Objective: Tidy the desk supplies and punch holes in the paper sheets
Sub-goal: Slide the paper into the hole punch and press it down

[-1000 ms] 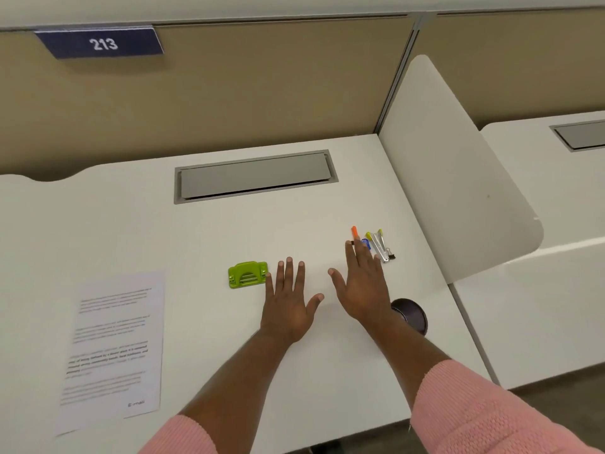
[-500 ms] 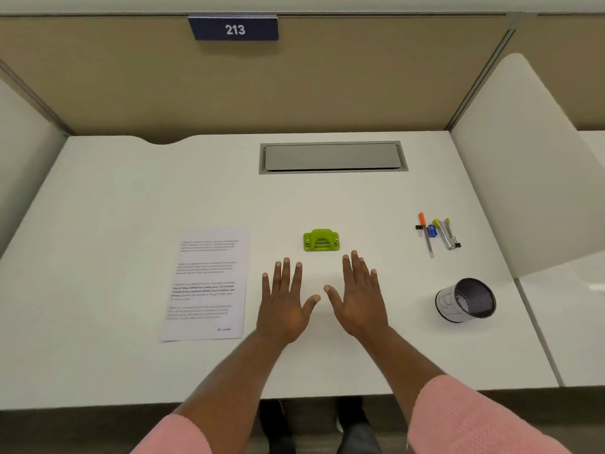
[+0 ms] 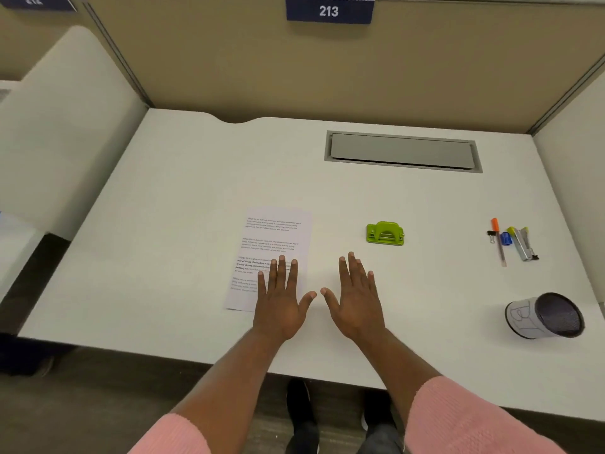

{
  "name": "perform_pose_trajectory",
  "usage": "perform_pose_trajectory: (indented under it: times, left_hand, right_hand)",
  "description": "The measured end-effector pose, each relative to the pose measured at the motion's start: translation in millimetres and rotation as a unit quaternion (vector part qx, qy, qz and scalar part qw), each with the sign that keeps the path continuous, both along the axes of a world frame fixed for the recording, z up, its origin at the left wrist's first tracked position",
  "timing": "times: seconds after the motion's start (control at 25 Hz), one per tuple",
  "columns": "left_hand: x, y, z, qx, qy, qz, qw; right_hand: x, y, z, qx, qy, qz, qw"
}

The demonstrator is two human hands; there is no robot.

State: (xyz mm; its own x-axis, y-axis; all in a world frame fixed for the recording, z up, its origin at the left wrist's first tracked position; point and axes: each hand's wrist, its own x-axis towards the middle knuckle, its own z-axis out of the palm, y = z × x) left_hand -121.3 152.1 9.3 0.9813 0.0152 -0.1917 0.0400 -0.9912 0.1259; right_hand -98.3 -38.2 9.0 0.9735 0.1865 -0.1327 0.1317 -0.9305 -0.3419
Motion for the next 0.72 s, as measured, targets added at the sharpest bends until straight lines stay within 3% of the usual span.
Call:
perform_pose_trajectory:
  times: [0.48,0.72]
  left_hand:
    - [6,89,-20,-0.033,0.064,0.173,0.982]
    - [25,91,-13,-0.075,0.047,0.245,0.965]
  right_hand:
    - [15,76,-23,-0.053,0.047,0.101,0.992]
    - [15,82,-36,-0.097,0.094,0.146,0.98]
